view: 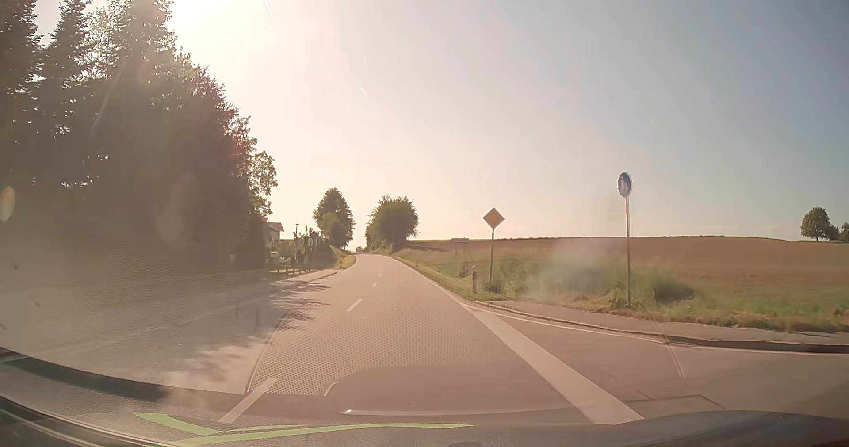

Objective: Follow the waypoints while adhering to traffic rules and regulations

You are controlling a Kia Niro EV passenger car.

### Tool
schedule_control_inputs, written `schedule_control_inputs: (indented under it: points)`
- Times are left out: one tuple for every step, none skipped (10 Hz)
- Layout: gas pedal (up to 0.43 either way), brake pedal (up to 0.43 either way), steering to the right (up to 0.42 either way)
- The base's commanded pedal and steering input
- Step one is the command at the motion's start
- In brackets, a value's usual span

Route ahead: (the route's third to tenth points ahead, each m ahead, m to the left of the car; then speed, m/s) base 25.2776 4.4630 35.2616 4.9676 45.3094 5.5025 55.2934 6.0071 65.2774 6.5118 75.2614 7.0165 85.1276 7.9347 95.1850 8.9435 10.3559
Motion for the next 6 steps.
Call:
schedule_control_inputs:
  points:
    - [0.409, 0.0, -0.03]
    - [0.409, 0.0, -0.028]
    - [0.409, 0.0, -0.023]
    - [0.409, 0.0, -0.018]
    - [0.409, 0.0, -0.015]
    - [0.429, 0.0, -0.015]
